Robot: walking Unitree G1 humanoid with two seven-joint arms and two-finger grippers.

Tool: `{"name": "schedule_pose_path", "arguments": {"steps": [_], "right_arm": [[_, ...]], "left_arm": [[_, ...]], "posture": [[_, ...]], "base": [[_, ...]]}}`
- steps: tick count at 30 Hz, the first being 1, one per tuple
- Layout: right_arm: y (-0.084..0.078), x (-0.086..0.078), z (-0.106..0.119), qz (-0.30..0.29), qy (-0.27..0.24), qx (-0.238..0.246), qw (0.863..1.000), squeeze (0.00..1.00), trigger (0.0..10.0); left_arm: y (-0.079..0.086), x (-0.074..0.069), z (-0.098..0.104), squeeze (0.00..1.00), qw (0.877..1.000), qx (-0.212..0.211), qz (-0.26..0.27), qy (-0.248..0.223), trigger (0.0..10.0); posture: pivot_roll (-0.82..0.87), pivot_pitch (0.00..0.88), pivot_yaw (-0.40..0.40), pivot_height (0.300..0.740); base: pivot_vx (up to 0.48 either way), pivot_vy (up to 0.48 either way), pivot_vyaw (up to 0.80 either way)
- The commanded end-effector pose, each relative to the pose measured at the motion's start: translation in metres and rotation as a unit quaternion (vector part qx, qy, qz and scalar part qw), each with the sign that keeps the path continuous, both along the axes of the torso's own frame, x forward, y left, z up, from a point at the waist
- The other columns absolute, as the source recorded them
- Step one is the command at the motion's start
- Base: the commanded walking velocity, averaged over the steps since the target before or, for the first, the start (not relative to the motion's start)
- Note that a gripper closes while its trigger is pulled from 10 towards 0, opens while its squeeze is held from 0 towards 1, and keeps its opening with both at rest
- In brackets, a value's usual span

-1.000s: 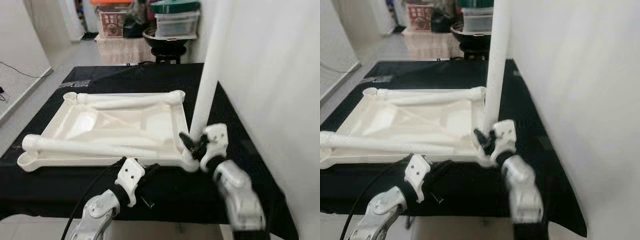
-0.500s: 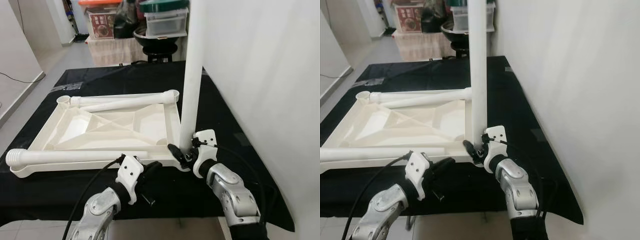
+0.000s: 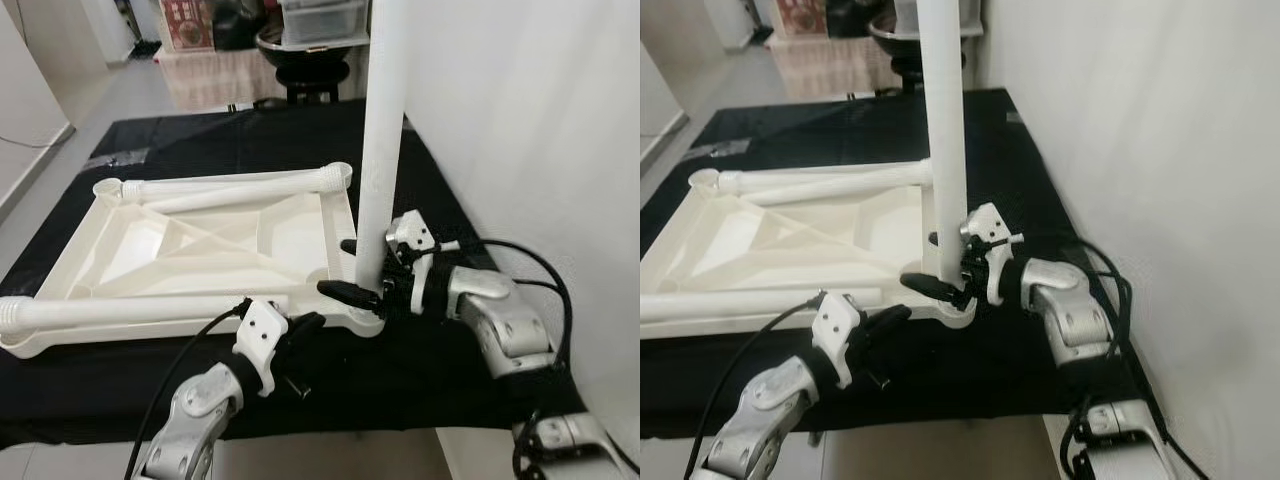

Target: Building children table

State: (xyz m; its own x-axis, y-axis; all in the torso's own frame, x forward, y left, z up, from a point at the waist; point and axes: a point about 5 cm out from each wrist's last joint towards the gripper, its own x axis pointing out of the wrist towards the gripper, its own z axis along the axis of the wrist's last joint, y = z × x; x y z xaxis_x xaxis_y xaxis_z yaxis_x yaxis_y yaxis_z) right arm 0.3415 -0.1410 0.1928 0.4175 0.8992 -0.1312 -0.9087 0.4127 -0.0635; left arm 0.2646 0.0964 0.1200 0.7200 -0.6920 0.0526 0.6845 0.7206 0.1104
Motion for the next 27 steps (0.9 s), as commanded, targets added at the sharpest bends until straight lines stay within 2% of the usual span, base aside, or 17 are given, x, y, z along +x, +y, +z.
{"name": "schedule_pose_path", "arguments": {"steps": [1,2,11,13,14,15,17,18,19,20,21,22,23,24,25,26,27], "right_arm": [[0.002,0.002,-0.004,0.017,0.007,-0.002,1.000,0.00,3.8],[-0.003,0.006,-0.004,0.031,0.018,-0.002,0.999,0.00,0.0],[-0.016,0.007,-0.005,0.025,0.019,-0.001,1.000,0.00,0.0],[-0.022,0.005,-0.012,-0.012,0.014,-0.008,1.000,0.00,0.0],[-0.022,0.005,-0.012,-0.012,0.014,-0.008,1.000,0.00,0.0],[-0.026,0.000,-0.019,-0.049,0.014,-0.012,0.999,0.00,0.0],[-0.026,0.000,-0.019,-0.049,0.014,-0.012,0.999,0.00,0.0],[-0.029,-0.003,-0.024,-0.071,0.014,-0.015,0.997,0.00,0.0],[-0.029,-0.010,-0.034,-0.124,0.011,-0.009,0.992,0.00,0.0],[-0.019,-0.018,-0.049,-0.257,0.016,0.031,0.966,0.00,0.0],[-0.019,-0.018,-0.049,-0.257,0.016,0.031,0.966,0.00,0.0],[-0.016,-0.026,-0.059,-0.357,0.027,0.057,0.932,0.00,0.0],[0.004,-0.047,-0.078,-0.381,0.058,0.043,0.922,0.00,0.0],[0.022,-0.053,-0.074,-0.341,0.020,0.015,0.940,0.00,0.0],[0.022,-0.053,-0.074,-0.341,0.020,0.015,0.940,0.00,0.0],[0.028,-0.053,-0.071,-0.311,0.013,0.012,0.950,0.00,0.0],[0.028,-0.053,-0.071,-0.311,0.013,0.012,0.950,0.00,0.0]], "left_arm": [[0.001,-0.002,-0.007,0.00,1.000,0.000,0.002,0.014,10.0],[0.001,-0.002,-0.007,0.00,1.000,0.001,0.001,0.015,10.0],[0.001,-0.004,-0.008,0.00,1.000,-0.001,0.001,0.017,10.0],[0.001,-0.005,-0.008,0.00,1.000,-0.002,0.000,0.018,10.0],[0.001,-0.005,-0.008,0.00,1.000,-0.002,0.000,0.018,10.0],[0.001,-0.005,-0.008,0.00,1.000,-0.002,0.000,0.018,10.0],[0.001,-0.005,-0.008,0.00,1.000,-0.002,0.000,0.018,10.0],[0.001,-0.006,-0.008,0.00,1.000,-0.003,0.000,0.017,10.0],[0.003,-0.006,-0.007,0.00,1.000,-0.003,0.001,0.017,10.0],[0.005,-0.006,-0.006,0.00,1.000,-0.004,0.004,0.016,10.0],[0.005,-0.006,-0.006,0.00,1.000,-0.004,0.004,0.016,10.0],[0.007,-0.006,-0.005,0.00,1.000,-0.005,0.006,0.015,10.0],[0.008,-0.006,-0.005,0.00,1.000,-0.006,0.007,0.016,10.0],[0.009,-0.005,-0.004,0.00,1.000,-0.006,0.004,0.017,10.0],[0.009,-0.005,-0.004,0.00,1.000,-0.006,0.004,0.017,10.0],[0.009,-0.004,-0.005,0.00,1.000,-0.005,0.001,0.018,10.0],[0.009,-0.004,-0.005,0.00,1.000,-0.005,0.001,0.018,10.0]], "posture": [[-0.07,0.052,0.010,0.740],[-0.06,0.052,0.009,0.740],[-0.07,0.051,0.009,0.740],[-0.07,0.054,0.009,0.740],[-0.07,0.054,0.009,0.740],[-0.07,0.060,0.001,0.740],[-0.07,0.060,0.001,0.740],[-0.06,0.064,-0.004,0.740],[-0.07,0.077,-0.008,0.740],[-0.10,0.092,0.000,0.740],[-0.10,0.092,0.000,0.740],[-0.10,0.092,0.000,0.740],[-0.11,0.103,0.008,0.740],[-0.12,0.102,0.018,0.740],[-0.12,0.102,0.018,0.740],[-0.12,0.102,0.020,0.740],[-0.12,0.102,0.020,0.740]], "base": [[0.000,0.000,0.00],[0.000,0.000,0.00],[0.000,0.000,0.00],[0.000,0.000,0.00],[0.000,0.000,0.00],[0.000,0.000,0.00],[0.000,0.000,0.00],[0.000,0.000,0.00],[0.000,0.000,0.00],[0.000,0.000,0.00],[0.000,0.000,0.00],[0.000,0.000,0.00],[0.000,0.000,0.00],[0.000,0.000,0.00],[0.000,0.000,0.00],[0.000,0.000,0.00],[0.000,0.000,0.00]]}}
